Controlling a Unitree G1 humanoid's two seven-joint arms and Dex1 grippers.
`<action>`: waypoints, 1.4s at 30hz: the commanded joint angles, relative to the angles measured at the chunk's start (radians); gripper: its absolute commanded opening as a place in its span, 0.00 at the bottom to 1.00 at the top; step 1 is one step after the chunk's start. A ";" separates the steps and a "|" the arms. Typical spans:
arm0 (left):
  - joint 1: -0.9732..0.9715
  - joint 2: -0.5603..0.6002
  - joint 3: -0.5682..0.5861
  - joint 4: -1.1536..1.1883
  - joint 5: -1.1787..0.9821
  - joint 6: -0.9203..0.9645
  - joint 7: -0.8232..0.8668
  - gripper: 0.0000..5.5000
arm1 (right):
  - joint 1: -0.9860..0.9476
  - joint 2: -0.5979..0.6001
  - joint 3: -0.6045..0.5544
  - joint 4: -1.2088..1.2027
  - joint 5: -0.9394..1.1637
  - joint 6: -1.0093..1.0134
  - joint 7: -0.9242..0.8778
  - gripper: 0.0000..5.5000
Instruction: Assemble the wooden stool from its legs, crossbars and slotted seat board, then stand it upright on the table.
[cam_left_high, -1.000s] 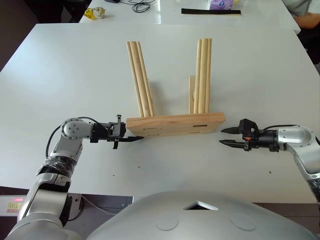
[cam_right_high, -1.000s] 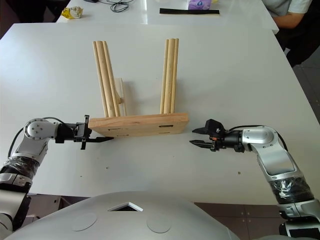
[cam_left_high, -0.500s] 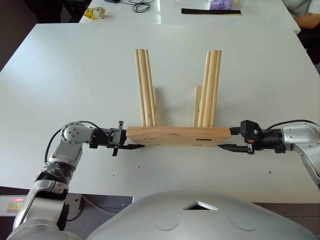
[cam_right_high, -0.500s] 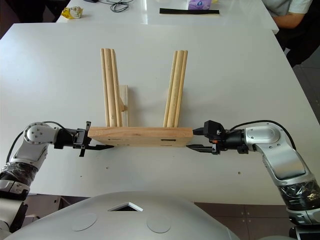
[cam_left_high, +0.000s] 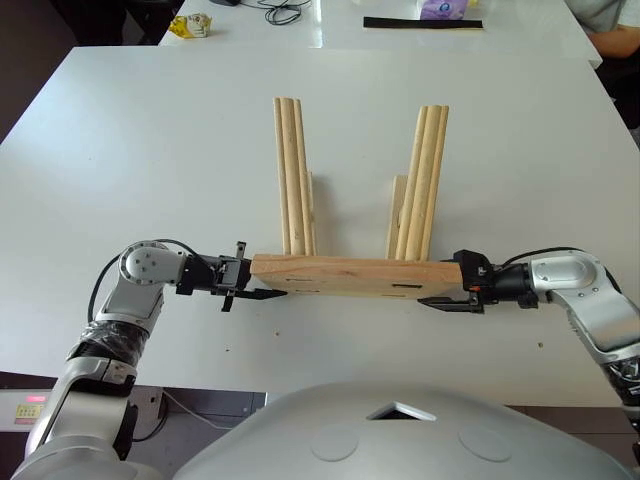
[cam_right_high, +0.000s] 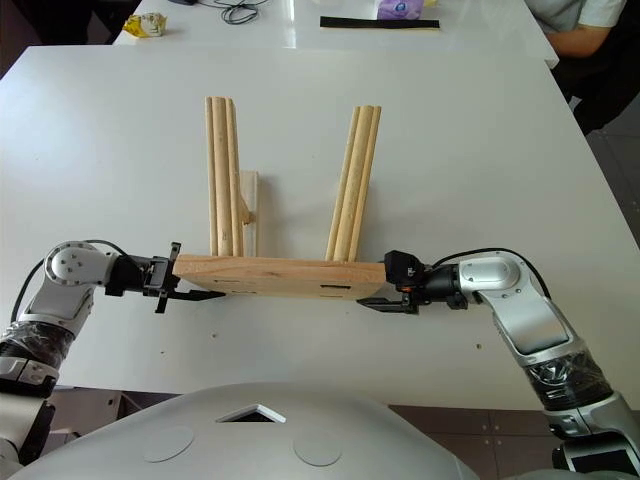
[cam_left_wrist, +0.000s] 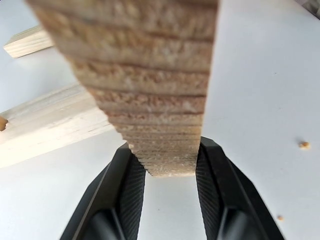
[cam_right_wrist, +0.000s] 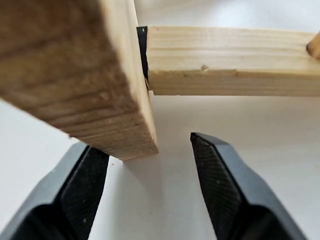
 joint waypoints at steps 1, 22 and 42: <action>-0.043 0.009 0.010 0.012 -0.015 -0.013 -0.020 0.25 | 0.019 -0.005 0.008 -0.003 -0.004 -0.007 0.005 0.48; 0.055 0.026 0.039 -0.165 -0.055 0.078 0.042 0.25 | 0.191 -0.054 -0.154 -0.256 0.114 0.110 -0.034 0.25; 0.365 0.367 0.541 -1.046 -0.939 1.112 0.585 0.25 | 0.307 -0.378 -0.838 -0.566 0.961 0.848 -0.010 0.25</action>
